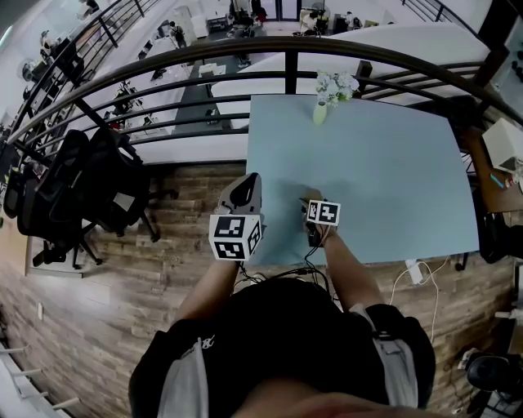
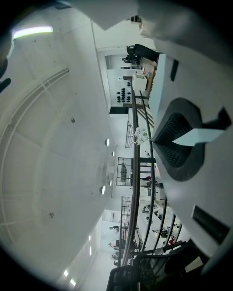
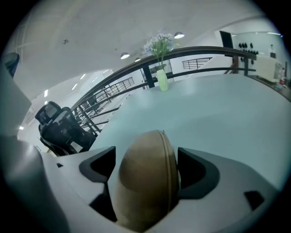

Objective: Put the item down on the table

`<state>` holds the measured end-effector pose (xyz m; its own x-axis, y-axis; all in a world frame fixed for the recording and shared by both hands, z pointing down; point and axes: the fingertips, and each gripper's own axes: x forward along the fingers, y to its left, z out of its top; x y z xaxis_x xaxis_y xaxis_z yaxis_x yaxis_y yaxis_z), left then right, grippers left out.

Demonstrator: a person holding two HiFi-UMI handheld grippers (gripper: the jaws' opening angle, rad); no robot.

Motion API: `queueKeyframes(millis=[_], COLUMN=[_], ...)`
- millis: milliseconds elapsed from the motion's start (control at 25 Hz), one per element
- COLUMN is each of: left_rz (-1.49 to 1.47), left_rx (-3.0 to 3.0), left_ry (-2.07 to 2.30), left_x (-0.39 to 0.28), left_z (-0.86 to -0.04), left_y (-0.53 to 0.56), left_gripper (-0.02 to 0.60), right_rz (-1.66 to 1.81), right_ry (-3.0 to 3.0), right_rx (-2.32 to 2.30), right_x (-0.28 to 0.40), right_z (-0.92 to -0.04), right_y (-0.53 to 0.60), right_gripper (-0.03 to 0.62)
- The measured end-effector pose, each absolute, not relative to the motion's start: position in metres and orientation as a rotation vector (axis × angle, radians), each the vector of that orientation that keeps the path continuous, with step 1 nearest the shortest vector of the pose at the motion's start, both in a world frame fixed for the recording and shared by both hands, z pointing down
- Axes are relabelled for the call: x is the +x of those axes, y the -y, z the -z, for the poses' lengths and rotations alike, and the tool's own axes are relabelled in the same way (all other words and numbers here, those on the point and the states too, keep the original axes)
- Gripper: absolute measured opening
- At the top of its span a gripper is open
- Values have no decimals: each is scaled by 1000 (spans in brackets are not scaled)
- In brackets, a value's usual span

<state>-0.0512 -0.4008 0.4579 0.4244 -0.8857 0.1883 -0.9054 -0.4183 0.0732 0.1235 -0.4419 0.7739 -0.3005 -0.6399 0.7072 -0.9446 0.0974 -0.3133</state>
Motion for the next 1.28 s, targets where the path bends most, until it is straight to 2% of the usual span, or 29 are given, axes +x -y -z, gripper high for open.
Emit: queueKeyframes(millis=[280, 320, 360, 600, 680, 840, 1080, 1280], left_rz=[-169, -166, -164, -150, -145, -134, -115, -106], left_rx=[2524, 2527, 2530, 2548, 2553, 2560, 2578, 2588], left_ry=[1577, 1574, 1570, 1552, 1545, 1534, 1515, 1508], left_x=[-44, -43, -41, -32, -30, -27, -22, -17], left_z=[-455, -455, -454, -451, -450, -448, -445, -444], left_y=[402, 402, 402, 404, 404, 404, 404, 403], left_gripper=[14, 14, 14, 14, 14, 14, 14, 14], right_rz=[-916, -890, -867, -664, -528, -271, -21, 48], right_ry=[2048, 2070, 2097, 2281, 2330, 2397, 2526, 2518], right_rx=[1670, 1686, 1705, 1875, 1945, 2063, 2136, 2194], right_x=[144, 145, 146, 155, 158, 162, 163, 169], right_z=[-735, -724, -711, -610, -570, -494, -415, -391], right_y=[450, 451, 453, 463, 461, 447, 410, 384], right_gripper=[413, 397, 359, 242, 141, 2, -1, 0])
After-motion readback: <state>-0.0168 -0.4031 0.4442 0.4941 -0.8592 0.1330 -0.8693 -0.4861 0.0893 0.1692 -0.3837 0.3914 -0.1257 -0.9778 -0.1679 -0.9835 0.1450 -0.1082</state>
